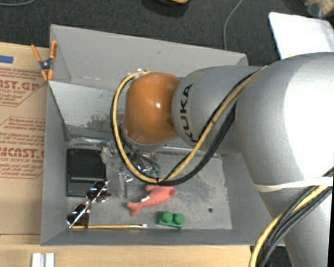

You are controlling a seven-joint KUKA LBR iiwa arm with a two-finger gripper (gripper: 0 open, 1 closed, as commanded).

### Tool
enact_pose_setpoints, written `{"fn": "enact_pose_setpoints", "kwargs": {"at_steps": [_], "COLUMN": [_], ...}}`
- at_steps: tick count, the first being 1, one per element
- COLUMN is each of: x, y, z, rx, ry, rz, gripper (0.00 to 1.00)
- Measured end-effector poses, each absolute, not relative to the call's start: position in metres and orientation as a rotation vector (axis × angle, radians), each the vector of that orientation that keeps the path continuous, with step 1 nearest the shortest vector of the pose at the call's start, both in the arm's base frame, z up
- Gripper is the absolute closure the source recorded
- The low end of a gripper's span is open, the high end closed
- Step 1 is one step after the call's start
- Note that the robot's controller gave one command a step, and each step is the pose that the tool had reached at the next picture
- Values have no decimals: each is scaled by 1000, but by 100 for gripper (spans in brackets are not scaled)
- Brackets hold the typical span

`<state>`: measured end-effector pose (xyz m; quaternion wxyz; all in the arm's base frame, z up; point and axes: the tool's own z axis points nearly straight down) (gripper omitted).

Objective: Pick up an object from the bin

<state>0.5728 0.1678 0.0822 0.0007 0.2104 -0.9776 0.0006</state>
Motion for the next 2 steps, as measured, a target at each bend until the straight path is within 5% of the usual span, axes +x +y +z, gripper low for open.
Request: {"fn": "enact_pose_setpoints", "kwargs": {"at_steps": [1,2], "x": [575,580], "y": [171,182], "z": [94,91], "rx": [491,813], "ry": [-3106,-3039], "rz": [-3,-5], "gripper": [0,0]}}
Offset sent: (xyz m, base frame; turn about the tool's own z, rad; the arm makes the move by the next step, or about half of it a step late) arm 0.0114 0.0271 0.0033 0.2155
